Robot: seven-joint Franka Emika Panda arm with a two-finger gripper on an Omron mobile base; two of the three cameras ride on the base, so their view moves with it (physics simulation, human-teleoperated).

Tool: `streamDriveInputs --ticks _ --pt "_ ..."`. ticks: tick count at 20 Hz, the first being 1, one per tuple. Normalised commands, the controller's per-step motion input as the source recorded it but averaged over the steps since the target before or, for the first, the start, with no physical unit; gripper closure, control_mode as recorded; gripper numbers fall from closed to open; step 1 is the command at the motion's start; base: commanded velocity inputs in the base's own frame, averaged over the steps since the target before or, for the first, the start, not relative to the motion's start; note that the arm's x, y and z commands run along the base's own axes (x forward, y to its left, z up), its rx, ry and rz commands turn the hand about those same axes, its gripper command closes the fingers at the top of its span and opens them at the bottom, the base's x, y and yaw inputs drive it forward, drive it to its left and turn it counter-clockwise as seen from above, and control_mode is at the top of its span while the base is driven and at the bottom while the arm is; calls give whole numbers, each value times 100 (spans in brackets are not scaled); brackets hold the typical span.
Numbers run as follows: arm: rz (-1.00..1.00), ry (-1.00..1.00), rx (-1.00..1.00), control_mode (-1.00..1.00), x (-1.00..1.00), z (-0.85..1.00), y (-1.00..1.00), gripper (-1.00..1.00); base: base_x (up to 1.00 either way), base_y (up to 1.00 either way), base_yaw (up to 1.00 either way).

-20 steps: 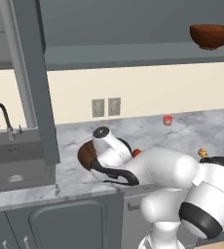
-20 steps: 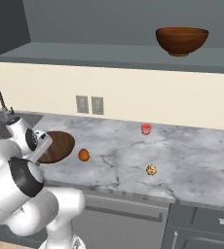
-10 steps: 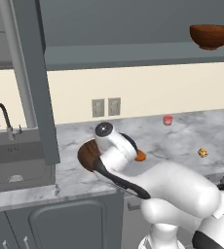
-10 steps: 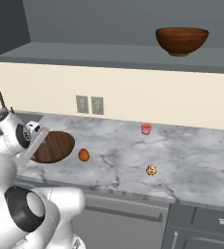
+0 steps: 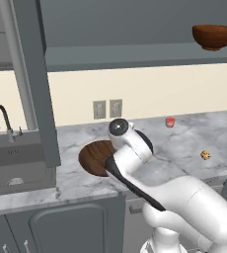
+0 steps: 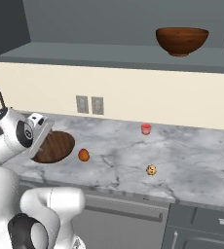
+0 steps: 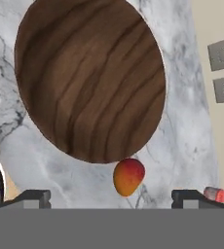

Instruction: Pick both bowls and place them on the counter. Then place the mango in one bowl and place the cookie dough ball in the other bowl.

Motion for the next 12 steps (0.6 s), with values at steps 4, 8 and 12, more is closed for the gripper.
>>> streamDriveInputs --ticks 4,8,12 --pt "-9 -10 -6 -100 -1 51 -48 -100 0 0 0" --pt "-9 -11 -6 -100 -4 54 -49 -100 0 0 0" --pt "-12 -8 -6 -100 -8 45 -44 -100 0 0 0"
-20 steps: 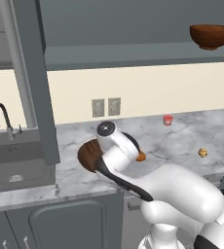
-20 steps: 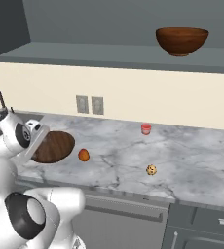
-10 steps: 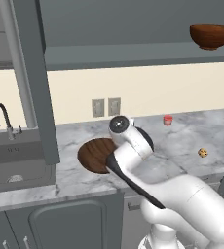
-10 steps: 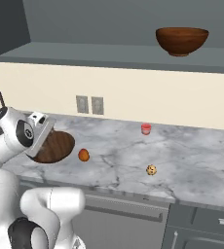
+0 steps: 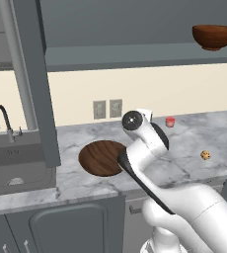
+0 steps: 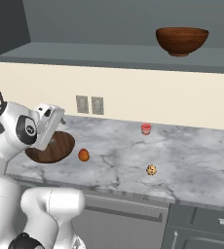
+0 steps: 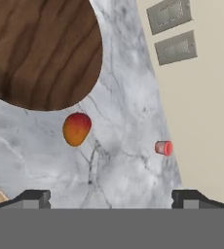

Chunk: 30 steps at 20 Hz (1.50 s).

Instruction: Pick both bowls and place them on the counter. Then place the mango in one bowl and place the cookie dough ball in the other bowl.

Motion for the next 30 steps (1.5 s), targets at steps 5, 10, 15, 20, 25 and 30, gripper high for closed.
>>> streamDriveInputs --ticks 5,10,15,20,25,30 --pt "-11 -5 -3 -100 0 30 -54 -100 0 0 0" --pt "-10 -2 0 -100 0 23 -63 -100 0 0 0" --pt "-10 0 0 -100 0 17 -72 -100 0 0 0" --pt "-12 0 2 -100 -15 12 -79 -100 0 0 0" --pt "-7 -11 1 -100 -57 38 -66 -100 0 0 0" --pt "-11 -25 0 -100 -70 60 -54 -100 0 0 0"
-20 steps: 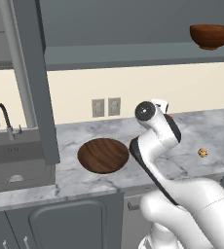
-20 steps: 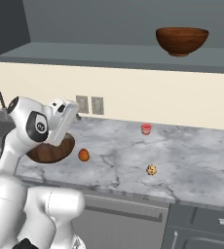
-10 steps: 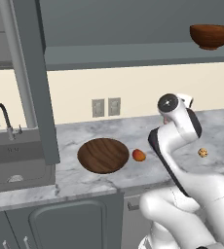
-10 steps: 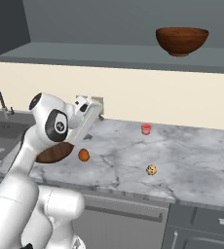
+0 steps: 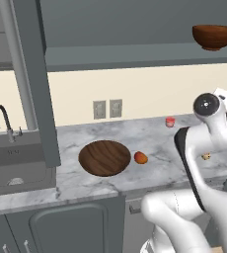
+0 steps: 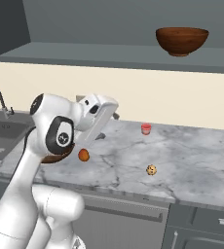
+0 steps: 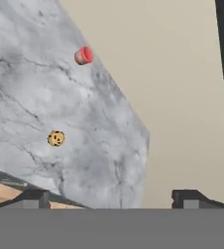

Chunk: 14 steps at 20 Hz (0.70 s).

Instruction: Pick both bowls and place them on the counter. Then place the mango in one bowl and place the cookie dough ball in the other bowl.

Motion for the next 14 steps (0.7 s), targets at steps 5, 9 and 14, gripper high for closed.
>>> streamDriveInputs --ticks 5,9,14 --pt "-9 -26 0 -100 -54 76 -33 -100 0 0 0" --pt "-6 -14 0 -100 -6 96 -17 -100 0 0 0" --pt "-3 0 -1 -100 9 98 -14 -100 0 0 0"
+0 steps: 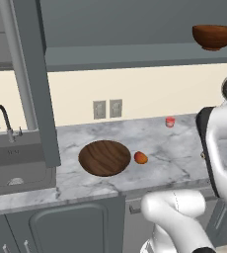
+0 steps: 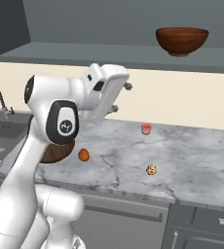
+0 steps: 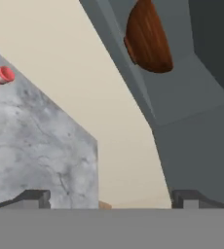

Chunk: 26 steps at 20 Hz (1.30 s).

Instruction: Pick both bowls and place them on the counter. Then place the mango in one bowl and place the cookie dough ball in the other bowl.

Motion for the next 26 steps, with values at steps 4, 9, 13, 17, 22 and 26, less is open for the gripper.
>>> streamDriveInputs --ticks 4,9,13,17,22,26 --pt "-1 3 -1 -100 22 83 -10 -100 0 0 0" --pt "0 13 0 -100 53 38 -2 -100 0 0 0" --pt "3 10 0 -100 69 14 -1 -100 0 0 0" --pt "4 4 0 -100 70 4 -3 -100 0 0 0" --pt "1 1 -1 -100 23 -10 -2 -100 0 0 0" --pt "3 0 0 -100 52 -4 -1 -100 0 0 0"
